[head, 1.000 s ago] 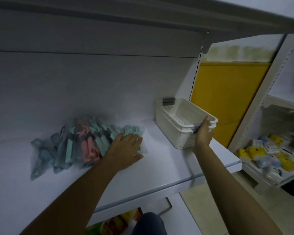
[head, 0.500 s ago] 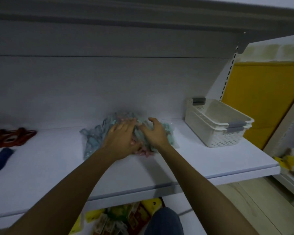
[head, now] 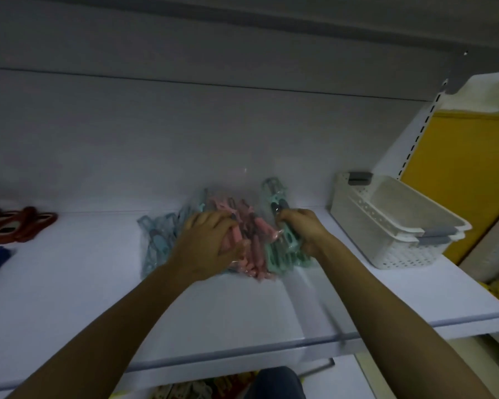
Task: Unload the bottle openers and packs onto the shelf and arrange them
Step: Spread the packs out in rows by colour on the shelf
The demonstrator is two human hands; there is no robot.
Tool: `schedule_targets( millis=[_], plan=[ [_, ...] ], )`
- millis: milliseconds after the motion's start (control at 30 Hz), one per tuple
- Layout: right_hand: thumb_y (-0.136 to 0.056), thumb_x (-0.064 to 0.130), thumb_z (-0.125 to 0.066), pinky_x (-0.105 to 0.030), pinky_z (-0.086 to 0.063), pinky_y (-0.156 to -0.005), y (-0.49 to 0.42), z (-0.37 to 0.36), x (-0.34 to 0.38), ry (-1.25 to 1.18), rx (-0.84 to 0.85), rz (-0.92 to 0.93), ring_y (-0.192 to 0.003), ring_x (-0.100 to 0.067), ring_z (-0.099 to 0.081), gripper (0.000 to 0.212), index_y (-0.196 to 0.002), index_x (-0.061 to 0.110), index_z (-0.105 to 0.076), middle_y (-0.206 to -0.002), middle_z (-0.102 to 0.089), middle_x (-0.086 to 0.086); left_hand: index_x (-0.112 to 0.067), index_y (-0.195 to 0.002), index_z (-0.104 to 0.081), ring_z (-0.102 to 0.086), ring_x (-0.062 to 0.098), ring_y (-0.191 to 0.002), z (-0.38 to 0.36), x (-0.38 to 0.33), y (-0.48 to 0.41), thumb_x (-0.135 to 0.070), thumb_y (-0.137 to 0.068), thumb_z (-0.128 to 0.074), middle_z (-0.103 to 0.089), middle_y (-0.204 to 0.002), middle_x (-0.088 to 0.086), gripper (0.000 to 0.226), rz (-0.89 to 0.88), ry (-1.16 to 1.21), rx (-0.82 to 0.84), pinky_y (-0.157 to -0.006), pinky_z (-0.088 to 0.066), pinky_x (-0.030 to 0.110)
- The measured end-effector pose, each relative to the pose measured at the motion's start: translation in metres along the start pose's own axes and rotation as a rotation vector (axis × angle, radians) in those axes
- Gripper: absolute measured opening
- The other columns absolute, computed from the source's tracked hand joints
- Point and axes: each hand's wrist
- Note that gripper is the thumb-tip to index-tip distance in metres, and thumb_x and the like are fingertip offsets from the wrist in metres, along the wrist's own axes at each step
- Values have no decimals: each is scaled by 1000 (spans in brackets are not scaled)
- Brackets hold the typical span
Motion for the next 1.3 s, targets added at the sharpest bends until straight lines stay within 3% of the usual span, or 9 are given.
schedule_targets(
  millis=[133,300,467,600,733,867,1033,1100,1300],
  plan=[
    [-83,18,-72,-31,-56,-61,-4,14,-2,-20,33,21,-72,-27,-68,30,-105,0,-63,-93,-70,-17,-23,-121,-58,-48,23,-121,-6,-24,-32,-59,-81,-41,-58,-127,0,57,-73,49,40,-102,-29,34],
    [-86,14,-68,-37,-58,-77,-9,16,-15,-16,-21,31,-86,-30,-68,32,-113,-2,-59,-101,-69,-18,-25,-147,-27,-38,21,-130,-30,-35,-49,-67,-83,-48,-44,-143,-1,79,-183,-45,279,-107,-26,35],
    [-83,34,-69,-32,-47,-77,-19,13,-25,437,-271,203,-93,-26,-58,54,-127,12,-46,-119,-61,-13,-22,-134,-45,-45,21,-116,-30,-14,-39,-85,-69,-36,-53,-131,-1,91,-131,-82,192,-98,-32,33],
    [-73,68,-62,-52,-34,-106,-18,-17,-45,888,-198,181,-128,-33,-43,91,-144,21,-28,-141,-43,-10,-26,-122,-52,-55,17,-104,-30,-12,-39,-93,-52,-45,-61,-114,-6,97,-75,10,186,-97,-41,31],
    [-81,47,-68,-32,-44,-87,-21,0,-43,689,-160,287,-108,-29,-57,64,-129,10,-47,-125,-58,-12,-23,-139,-38,-44,24,-117,-27,-8,-37,-98,-48,-31,-50,-134,0,118,-106,-139,206,-100,-30,35],
    [-81,36,-70,-28,-42,-74,-23,32,-36,508,-160,216,-92,-23,-58,55,-126,11,-50,-115,-62,-9,-28,-131,-47,-40,23,-122,-27,-19,-45,-90,-59,-31,-48,-134,0,97,-251,-178,237,-103,-28,38],
    [-84,53,-58,-43,-37,-100,-22,26,-48,932,-318,384,-126,-35,-44,69,-138,14,-40,-136,-48,-14,-28,-101,-61,-54,14,-99,-37,-36,-59,-73,-71,-34,-61,-104,-7,61,-342,-82,456,-95,-41,36],
    [-87,63,-44,-54,-23,-111,-23,21,-56,1132,-272,372,-137,-33,-29,67,-141,23,-36,-148,-34,-11,-28,-115,-57,-51,15,-110,-41,-33,-61,-81,-70,-29,-59,-118,-7,74,-336,-160,494,-98,-39,38],
    [-89,67,-33,-57,-19,-112,-35,36,-47,1176,-171,228,-142,-36,-18,75,-149,24,-20,-158,-13,-12,-22,-129,-47,-44,21,-125,-36,-24,-65,-77,-78,-36,-50,-135,-1,76,-166,-349,496,-104,-31,41]
  ],
)
Point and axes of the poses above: each hand's wrist, its own y-axis away from the middle knuckle, its own z-axis out of the back of the hand, x = y × z
